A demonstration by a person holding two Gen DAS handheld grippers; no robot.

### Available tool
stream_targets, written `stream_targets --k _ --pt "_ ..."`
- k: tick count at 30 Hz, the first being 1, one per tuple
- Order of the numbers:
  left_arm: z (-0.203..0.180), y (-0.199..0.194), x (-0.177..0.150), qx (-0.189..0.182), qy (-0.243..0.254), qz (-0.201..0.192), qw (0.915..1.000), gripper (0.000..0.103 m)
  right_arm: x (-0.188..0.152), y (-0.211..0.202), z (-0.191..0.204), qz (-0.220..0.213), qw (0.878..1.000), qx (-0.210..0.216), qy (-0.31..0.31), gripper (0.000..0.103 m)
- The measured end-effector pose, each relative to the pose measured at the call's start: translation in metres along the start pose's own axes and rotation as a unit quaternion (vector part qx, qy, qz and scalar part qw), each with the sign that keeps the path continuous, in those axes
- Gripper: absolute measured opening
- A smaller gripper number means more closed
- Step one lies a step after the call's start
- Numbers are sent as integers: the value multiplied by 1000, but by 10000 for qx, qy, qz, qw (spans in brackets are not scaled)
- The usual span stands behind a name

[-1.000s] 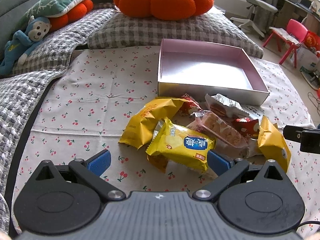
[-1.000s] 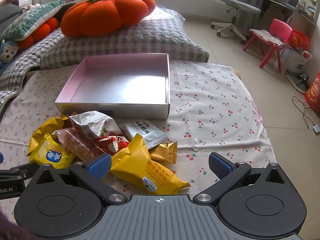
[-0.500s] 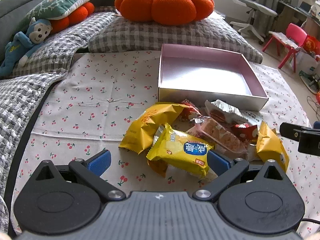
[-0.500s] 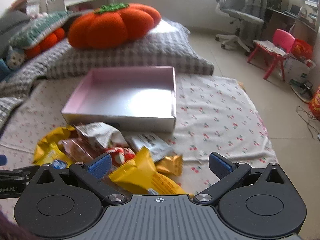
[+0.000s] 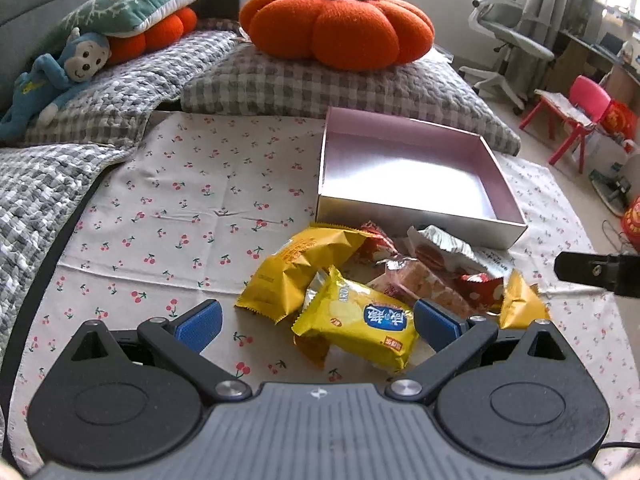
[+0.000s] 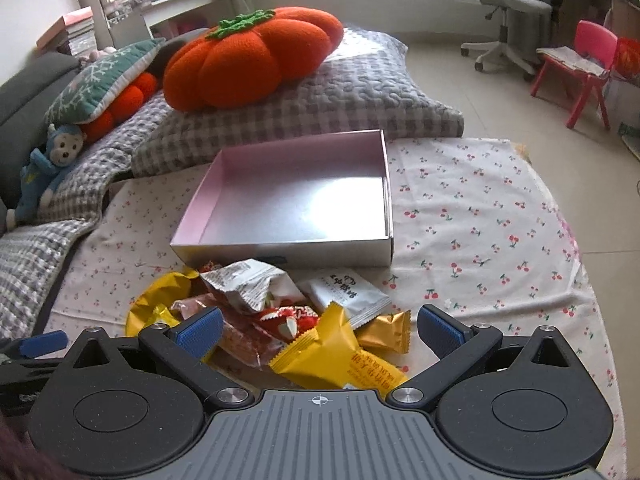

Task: Organize snacks
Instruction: 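Grasp the yellow waffle packet with the left tool while the right tool grasps a white paper packet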

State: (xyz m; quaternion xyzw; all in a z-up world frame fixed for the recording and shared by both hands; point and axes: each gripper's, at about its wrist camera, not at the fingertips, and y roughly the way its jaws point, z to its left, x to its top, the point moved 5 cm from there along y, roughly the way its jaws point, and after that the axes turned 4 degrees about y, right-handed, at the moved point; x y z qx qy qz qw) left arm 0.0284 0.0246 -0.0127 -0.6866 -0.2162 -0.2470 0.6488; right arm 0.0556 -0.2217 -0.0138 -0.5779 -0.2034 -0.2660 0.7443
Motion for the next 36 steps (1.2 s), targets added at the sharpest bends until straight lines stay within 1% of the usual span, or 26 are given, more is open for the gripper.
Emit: stream_targets --k 4,6,7,8,9,11,14,16,18,20,22,24,27,29,31,33,36 --pt "2 -1 4 -73 87 7 9999 101 6 0 3 -5 9992 -161 -356 103" --pt "5 1 8 -174 175 33 9997 98 11 0 2 61 9990 -164 -419 103" --pt "6 3 10 -314 193 72 9993 96 14 0 2 102 9989 -158 -436 103" --pt "8 6 14 -590 196 166 9979 92 17 2 2 159 9988 -148 -444 103" --pt "9 9 16 -774 165 245 9966 89 19 4 2 240 9986 -94 -461 103" --pt "16 18 20 -966 107 356 9946 85 23 12 1 448 9979 114 -457 102" --pt "24 33 25 -987 164 354 9944 83 24 27 2 703 9961 398 -368 100" --pt "30 43 25 -1080 159 376 9933 82 23 39 2 857 9946 553 -214 97" --pt "35 52 24 -1348 133 471 9897 80 22 51 2 945 9926 767 16 94" --pt "38 57 24 -1539 122 514 9867 77 20 60 3 960 9913 882 178 89" --pt "43 60 27 -1581 144 437 9864 76 20 67 6 1027 9904 908 188 87" --pt "47 64 29 -1629 97 427 9857 70 23 71 9 1037 9904 898 173 87" --pt "49 69 32 -1825 28 449 9822 63 31 78 12 990 9900 958 288 87" --pt "48 74 33 -1875 94 503 9809 61 35 83 13 1004 9886 1026 452 87" --pt "46 81 35 -1866 169 565 9807 58 38 88 15 1037 9873 1048 584 87" --pt "47 87 36 -1837 145 675 9805 54 39 94 16 1087 9863 1007 728 87" --pt "49 91 39 -1837 86 710 9804 51 40 105 17 1170 9841 923 967 87"
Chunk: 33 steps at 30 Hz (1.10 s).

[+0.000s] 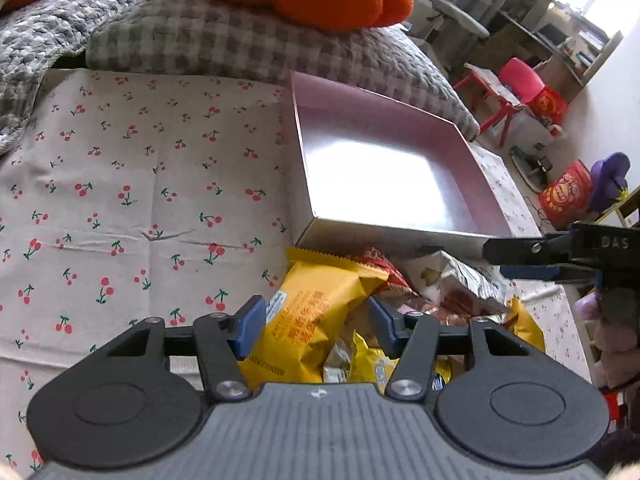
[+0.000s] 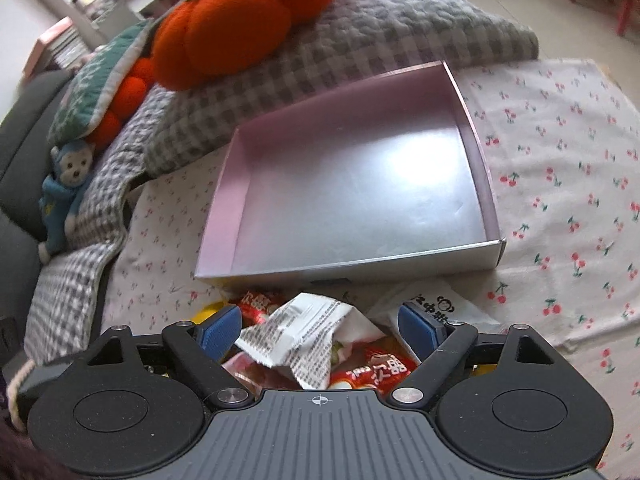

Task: Organize snacks
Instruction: 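Grasp the yellow waffle packet with the left tool while the right tool grasps a white paper packet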

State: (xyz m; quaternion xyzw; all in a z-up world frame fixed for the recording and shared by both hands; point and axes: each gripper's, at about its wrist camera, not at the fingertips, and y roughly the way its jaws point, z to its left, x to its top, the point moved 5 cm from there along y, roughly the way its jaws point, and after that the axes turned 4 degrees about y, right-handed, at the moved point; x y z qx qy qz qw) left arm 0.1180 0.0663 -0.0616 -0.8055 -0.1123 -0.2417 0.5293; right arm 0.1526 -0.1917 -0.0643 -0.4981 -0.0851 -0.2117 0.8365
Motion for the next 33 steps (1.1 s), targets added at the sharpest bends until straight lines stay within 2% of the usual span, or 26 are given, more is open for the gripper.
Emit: stream_targets --k 5,10,20,26,33 --pt "6 7 1 72 -37 149 9999 52 1 17 0 175 9995 -219 175 85" --pt "8 9 0 -12 32 236 9997 55 1 33 1 300 9985 -382 243 83" --pt "10 21 -4 127 122 514 9985 55 -5 45 10 501 9966 -652 -89 84" --pt "8 25 -6 243 85 646 9976 56 -9 47 14 633 9951 -719 -229 84" --pt "9 24 -8 377 -41 632 9973 54 -14 58 9 718 9954 -637 -24 85"
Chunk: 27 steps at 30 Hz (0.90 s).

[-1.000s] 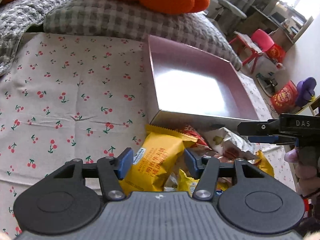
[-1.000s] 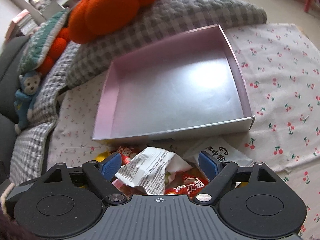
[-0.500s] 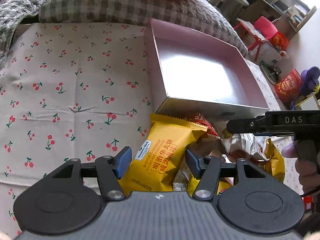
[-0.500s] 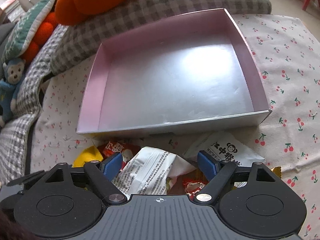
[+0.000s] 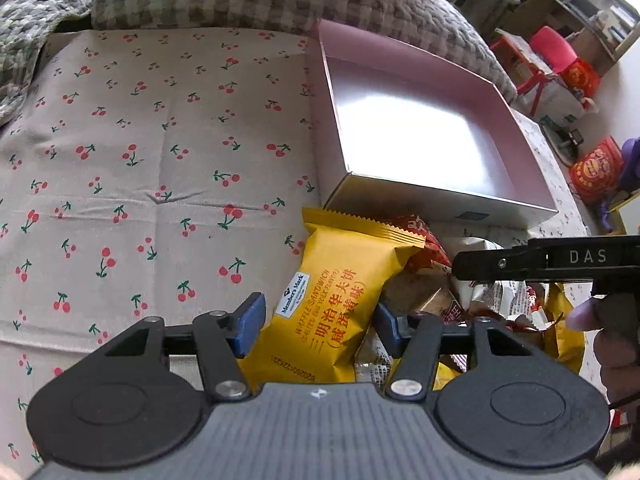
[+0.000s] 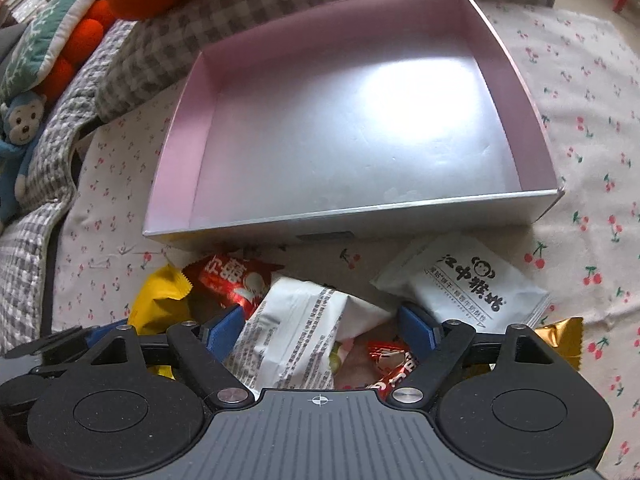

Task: Organize snacks
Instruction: 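Grasp the yellow waffle packet with the left tool while the right tool grasps a white paper packet, then carry both packets into the pink box and open both tools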

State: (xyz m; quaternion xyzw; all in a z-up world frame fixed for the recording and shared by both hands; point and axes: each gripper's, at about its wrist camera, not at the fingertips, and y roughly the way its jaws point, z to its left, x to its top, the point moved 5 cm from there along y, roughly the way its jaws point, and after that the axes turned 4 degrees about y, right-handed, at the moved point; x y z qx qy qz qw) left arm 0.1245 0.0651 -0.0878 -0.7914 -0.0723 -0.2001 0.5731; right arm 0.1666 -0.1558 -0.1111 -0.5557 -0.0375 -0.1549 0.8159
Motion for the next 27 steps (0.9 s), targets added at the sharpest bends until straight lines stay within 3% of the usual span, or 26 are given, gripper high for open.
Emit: stream_targets --k 10,27 --pt "2 -8 0 199 -108 -253 9994 43 -3 -10 -4 -163 9998 98 48 72" --pt "8 -45 10 230 -481 -865 9948 36 8 -55 -10 -623 9959 566 316 69"
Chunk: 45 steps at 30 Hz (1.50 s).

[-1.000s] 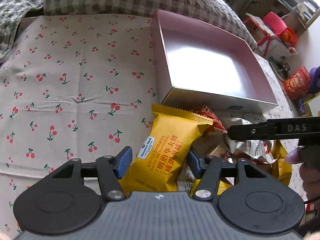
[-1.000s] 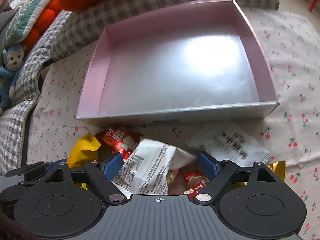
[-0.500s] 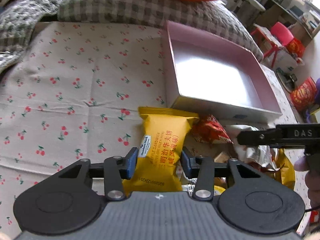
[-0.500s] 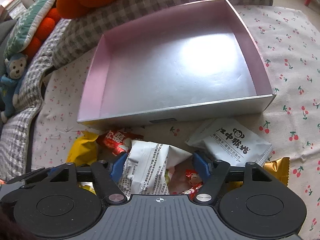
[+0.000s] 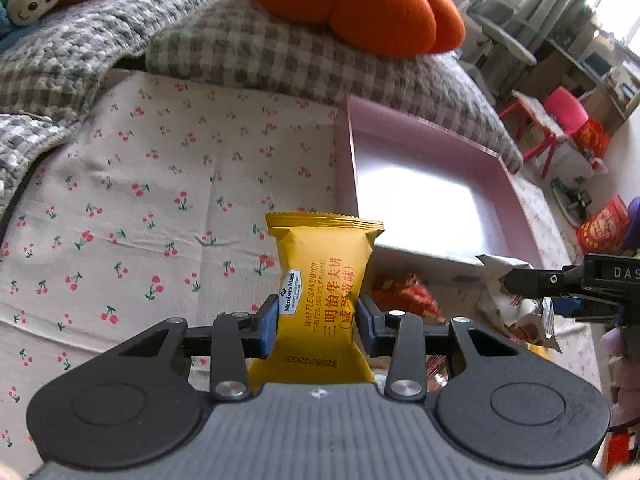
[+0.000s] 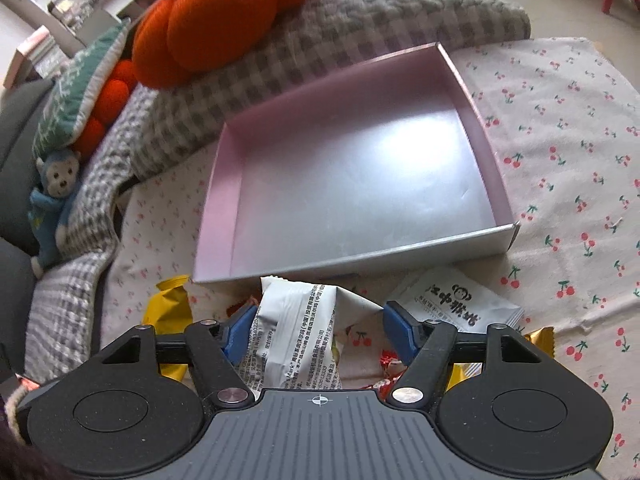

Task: Organize snacks
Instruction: 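Carry both packets into the pink box and open both tools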

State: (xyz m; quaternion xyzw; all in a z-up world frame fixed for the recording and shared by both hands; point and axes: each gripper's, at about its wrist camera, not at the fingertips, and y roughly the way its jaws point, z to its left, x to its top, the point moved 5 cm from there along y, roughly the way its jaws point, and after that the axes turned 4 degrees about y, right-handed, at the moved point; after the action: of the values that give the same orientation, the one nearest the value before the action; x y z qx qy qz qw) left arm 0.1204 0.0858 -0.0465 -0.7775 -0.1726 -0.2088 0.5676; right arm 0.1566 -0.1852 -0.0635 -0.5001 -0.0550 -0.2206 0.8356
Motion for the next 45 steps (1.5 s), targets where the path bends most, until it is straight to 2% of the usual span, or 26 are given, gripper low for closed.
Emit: stream_targets --k 8,13,20,29,34,45 --pt "-11 -11 16 -26 -158 -344 9993 34 19 -18 -10 -246 9992 166 250 69" --pt "-30 -11 29 5 -81 -679 9977 33 35 -23 -23 -494 9981 59 360 69" --pt "-68 15 50 203 344 -907 9951 33 63 -25 -49 -832 9952 14 520 69" --pt "-82 56 56 335 344 -1264 9908 33 74 -8 -65 -947 9951 -31 290 69" --pt "-84 69 51 497 512 -1267 9894 33 73 -3 -59 -1057 9943 99 63 69" --pt "-74 84 49 650 567 -1025 9910 33 73 9 -59 -1148 9932 -24 -174 69"
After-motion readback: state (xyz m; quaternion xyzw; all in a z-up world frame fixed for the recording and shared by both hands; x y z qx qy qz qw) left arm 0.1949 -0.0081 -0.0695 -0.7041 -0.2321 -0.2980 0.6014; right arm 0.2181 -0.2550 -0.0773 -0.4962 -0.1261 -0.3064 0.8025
